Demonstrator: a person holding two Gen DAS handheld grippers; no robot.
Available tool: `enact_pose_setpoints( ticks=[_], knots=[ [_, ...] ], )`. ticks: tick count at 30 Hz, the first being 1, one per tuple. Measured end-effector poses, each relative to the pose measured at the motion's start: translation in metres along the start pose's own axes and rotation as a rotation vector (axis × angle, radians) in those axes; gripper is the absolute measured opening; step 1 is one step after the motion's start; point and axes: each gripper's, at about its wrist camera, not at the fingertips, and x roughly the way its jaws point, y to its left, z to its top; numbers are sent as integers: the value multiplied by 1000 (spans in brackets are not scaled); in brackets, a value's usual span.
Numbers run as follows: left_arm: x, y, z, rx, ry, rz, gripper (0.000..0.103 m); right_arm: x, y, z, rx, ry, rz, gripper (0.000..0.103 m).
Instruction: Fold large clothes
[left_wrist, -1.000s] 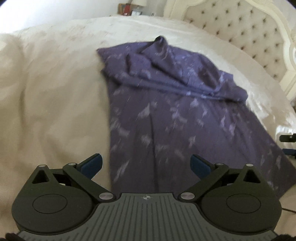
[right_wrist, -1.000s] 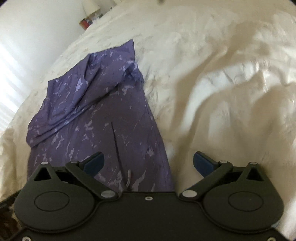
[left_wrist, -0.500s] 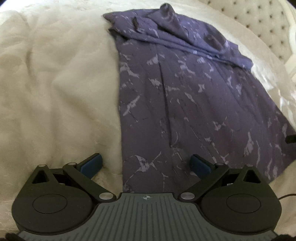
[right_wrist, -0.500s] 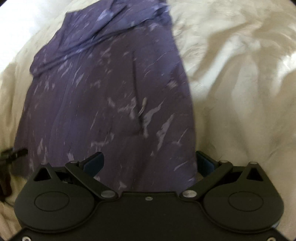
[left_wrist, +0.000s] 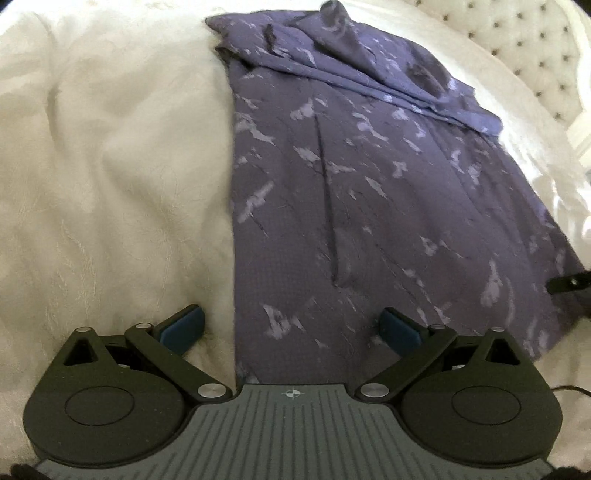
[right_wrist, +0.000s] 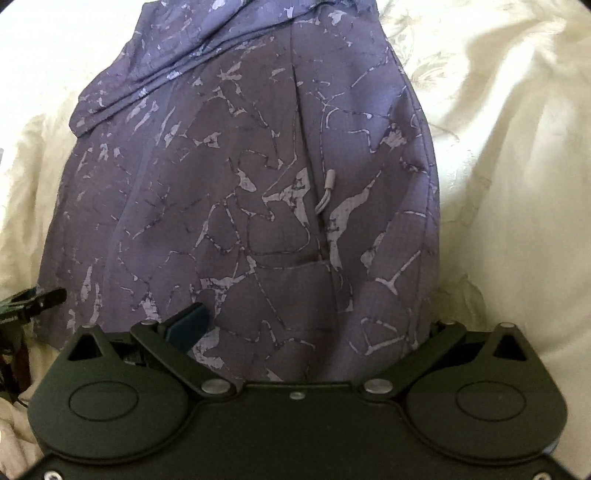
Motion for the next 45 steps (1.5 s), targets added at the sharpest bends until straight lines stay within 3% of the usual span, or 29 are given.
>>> enact_pose_setpoints(
  ticks=[7,10,12,15,16,18,23,26,31,35,42,45],
  knots=[
    [-6,-4,-8,10,44,-81,101,-8,-4,-5,0,-9,12,103],
    [-8,-1,-9,-8,25,-64,81,-12,-4,-7,-2,-13,21,102],
    [-11,3,-9,-32,12,-73,72,-13,-4,-8,3,-19,23,100],
    [-15,10,-8,-66,-9,-92,49,-17,-5,-10,12,-33,22,95],
    [-16,11,-8,-74,-13,-109,40,-19,-7,-10,15,-38,22,91],
    [-16,11,-9,-74,-20,-121,35,-21,-9,-11,27,-46,15,84],
    [-18,9,-8,-65,-44,-145,22,-27,-23,-16,103,-66,53,36],
    [-26,12,-10,-74,-81,-176,15,-37,-30,-23,136,-117,89,24],
    [-50,19,-2,-138,-179,-275,10,-64,-31,-33,143,-251,200,18],
    [-71,18,15,-188,-255,-356,9,-93,-30,-21,145,-353,331,16],
    [-97,28,83,-260,-421,-459,10,-125,-24,37,179,-550,510,16],
    [-98,33,123,-279,-493,-455,10,-130,-19,75,180,-625,526,16]
  ],
)
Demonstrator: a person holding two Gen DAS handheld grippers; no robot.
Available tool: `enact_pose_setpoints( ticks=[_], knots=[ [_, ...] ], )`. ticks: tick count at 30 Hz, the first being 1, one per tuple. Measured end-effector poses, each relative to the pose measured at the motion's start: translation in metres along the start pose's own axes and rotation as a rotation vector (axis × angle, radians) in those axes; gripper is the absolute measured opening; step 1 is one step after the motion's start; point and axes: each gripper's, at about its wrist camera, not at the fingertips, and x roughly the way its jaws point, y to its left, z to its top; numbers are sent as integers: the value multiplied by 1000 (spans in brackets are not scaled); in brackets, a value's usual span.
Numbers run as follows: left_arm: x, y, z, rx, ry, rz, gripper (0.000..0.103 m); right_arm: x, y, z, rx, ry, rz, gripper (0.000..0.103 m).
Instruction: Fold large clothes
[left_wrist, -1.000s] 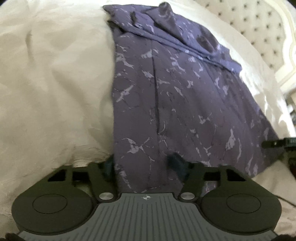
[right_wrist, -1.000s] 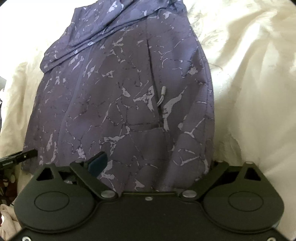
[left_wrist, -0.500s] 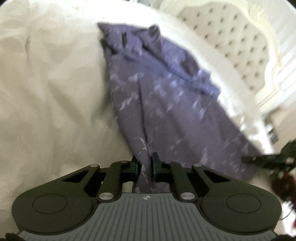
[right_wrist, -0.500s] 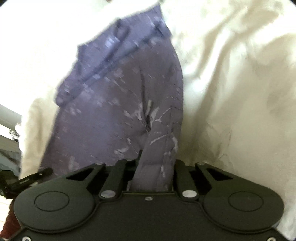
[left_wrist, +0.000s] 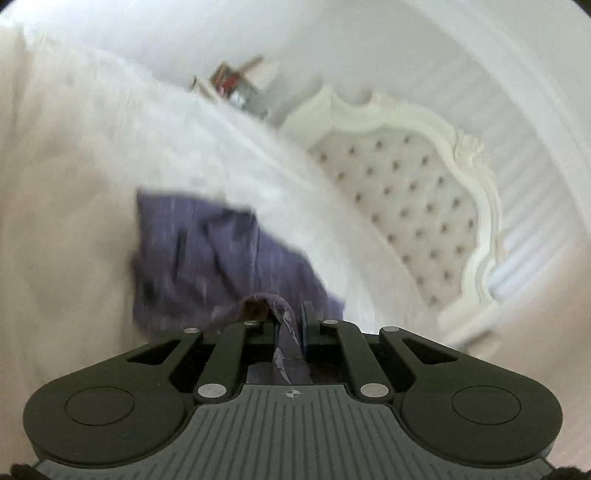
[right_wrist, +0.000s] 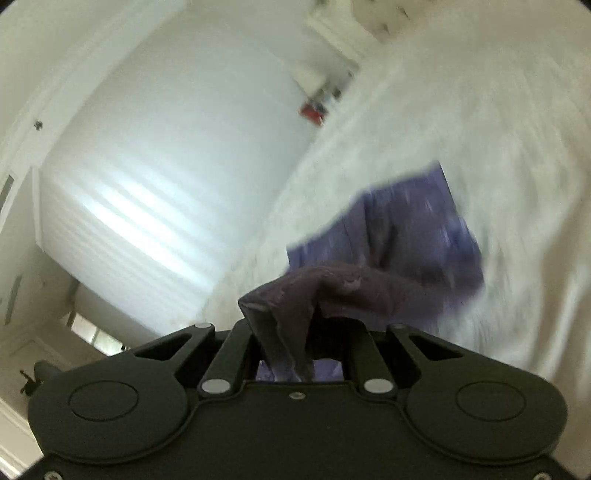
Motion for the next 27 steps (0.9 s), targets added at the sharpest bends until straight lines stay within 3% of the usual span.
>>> enact_pose_setpoints(
  ticks=[4,11,18,22,24,26,27],
  knots=[
    [37,4,41,-28,-60,-7,10,38,0,44,0,-76,16,17],
    [111,21,81,-35,-73,101,10,134,-16,98,-10,-104,-88,17],
    [168,62,97,-85,-22,234,10,201,-50,122,18,-79,-201,17],
    [183,80,87,-115,-13,273,13,229,-66,121,5,-60,-262,24],
    [183,90,83,-142,-21,255,14,234,-77,119,31,-68,-261,38],
    [184,94,81,-150,-20,233,20,232,-84,117,44,-116,-259,79],
    [183,95,81,-142,-20,217,23,230,-87,116,45,-141,-243,84]
  ],
)
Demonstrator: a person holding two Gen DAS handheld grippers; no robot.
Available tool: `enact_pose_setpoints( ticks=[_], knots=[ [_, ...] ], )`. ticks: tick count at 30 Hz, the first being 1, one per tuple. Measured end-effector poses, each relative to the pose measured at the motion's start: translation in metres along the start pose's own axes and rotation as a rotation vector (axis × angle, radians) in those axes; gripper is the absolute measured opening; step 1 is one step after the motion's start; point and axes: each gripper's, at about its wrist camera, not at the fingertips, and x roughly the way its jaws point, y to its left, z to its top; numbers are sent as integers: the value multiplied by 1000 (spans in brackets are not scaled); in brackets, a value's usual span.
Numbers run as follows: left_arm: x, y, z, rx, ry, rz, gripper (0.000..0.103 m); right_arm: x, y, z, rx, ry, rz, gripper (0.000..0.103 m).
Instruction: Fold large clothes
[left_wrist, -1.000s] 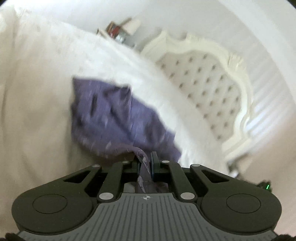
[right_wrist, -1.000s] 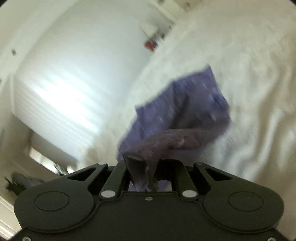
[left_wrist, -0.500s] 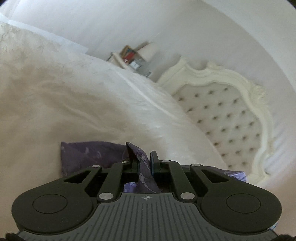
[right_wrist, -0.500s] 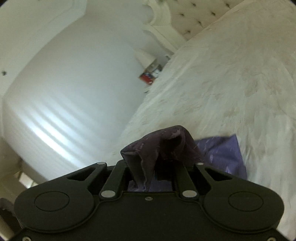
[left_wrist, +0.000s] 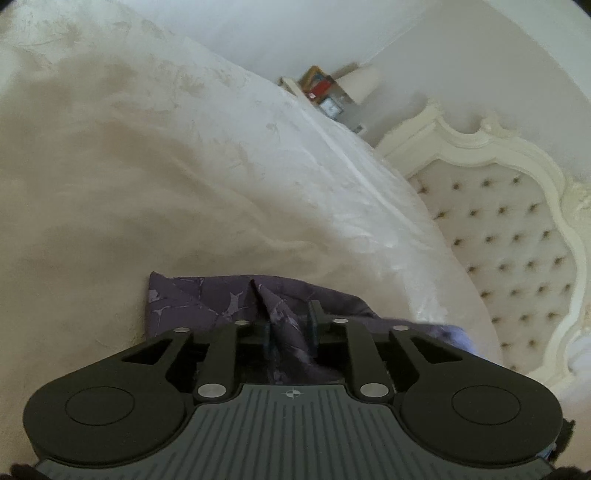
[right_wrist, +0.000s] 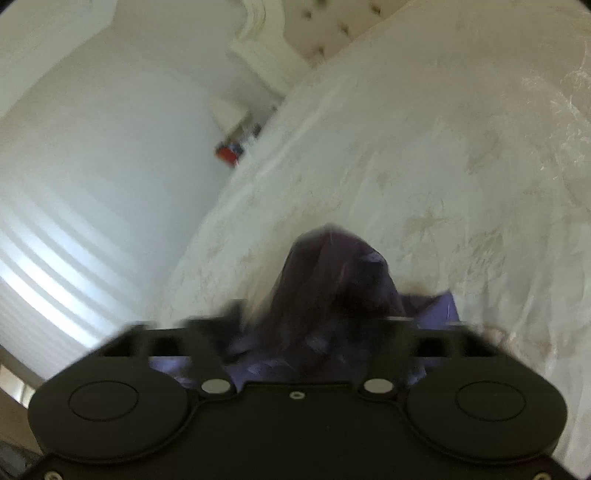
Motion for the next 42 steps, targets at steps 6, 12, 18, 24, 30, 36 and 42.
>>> enact_pose_setpoints(
  ticks=[6,12,18,24,30,36,42],
  knots=[
    [-25,-14,2,91,-122,-20,89,-26,-5,2,-23,-111,15,90],
    [-53,-52,-4,276,-237,72,103,-44,35,-18,-288,-61,-29,91],
    [-40,-101,-37,529,-131,140,103,-32,85,-67,-592,20,-55,91],
    [6,-125,-70,689,-18,180,103,-4,118,-114,-789,121,-44,91],
    [57,-101,-63,714,49,348,103,39,115,-122,-817,191,-144,91],
    [73,-53,-25,562,94,361,103,72,82,-95,-792,169,-245,95],
    [68,-16,-12,414,60,331,103,77,39,-78,-582,75,-289,102]
  ],
)
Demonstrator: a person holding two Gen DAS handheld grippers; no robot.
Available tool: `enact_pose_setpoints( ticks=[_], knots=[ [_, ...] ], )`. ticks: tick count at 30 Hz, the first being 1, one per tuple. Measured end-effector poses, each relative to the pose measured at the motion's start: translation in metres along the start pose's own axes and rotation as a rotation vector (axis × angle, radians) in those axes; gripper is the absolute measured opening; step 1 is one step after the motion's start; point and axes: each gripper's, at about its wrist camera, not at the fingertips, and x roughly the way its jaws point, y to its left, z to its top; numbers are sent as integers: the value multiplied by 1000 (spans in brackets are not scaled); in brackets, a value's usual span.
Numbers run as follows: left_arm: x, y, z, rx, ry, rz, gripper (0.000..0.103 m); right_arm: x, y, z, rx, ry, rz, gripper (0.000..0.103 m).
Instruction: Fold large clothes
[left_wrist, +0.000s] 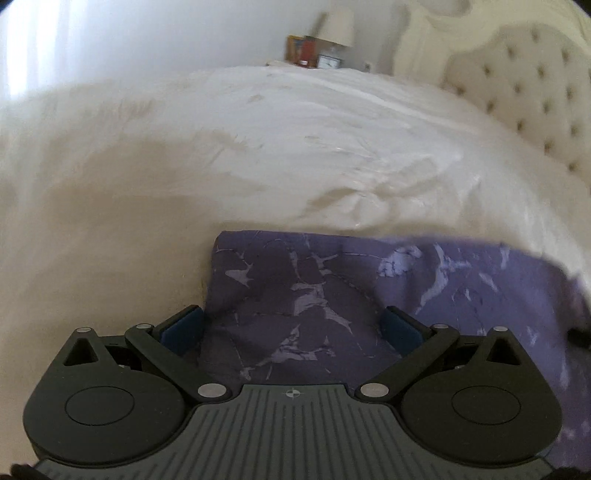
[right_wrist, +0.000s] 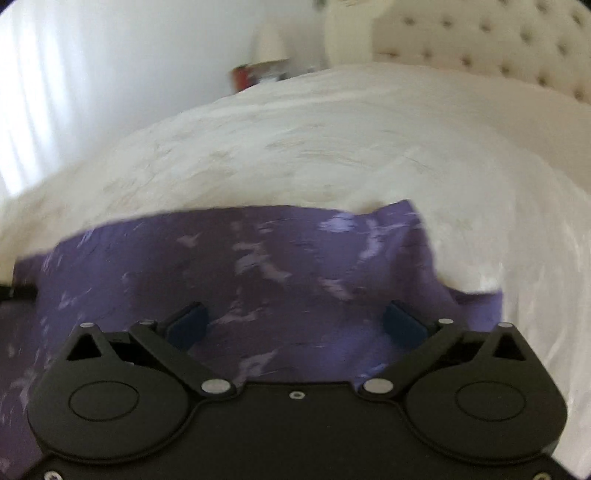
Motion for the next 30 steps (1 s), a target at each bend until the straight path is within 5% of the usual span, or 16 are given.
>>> enact_pose_setpoints(
  ticks=[14,20,25,30],
  knots=[
    [1,-5,-9,-12,-76,-11,103,-10,-14,-18,79,-98,34,101],
    [-3,-8,1,-7,13,-8,103,-7,-12,-14,68,-48,34,101],
    [-43,7,-10,-22,47,-83,103,-31,-13,-11,-9,61,73,102],
    [-107,29,-39,-9,7,-101,103,-94,-32,-32,-34,5,64,102]
  ],
)
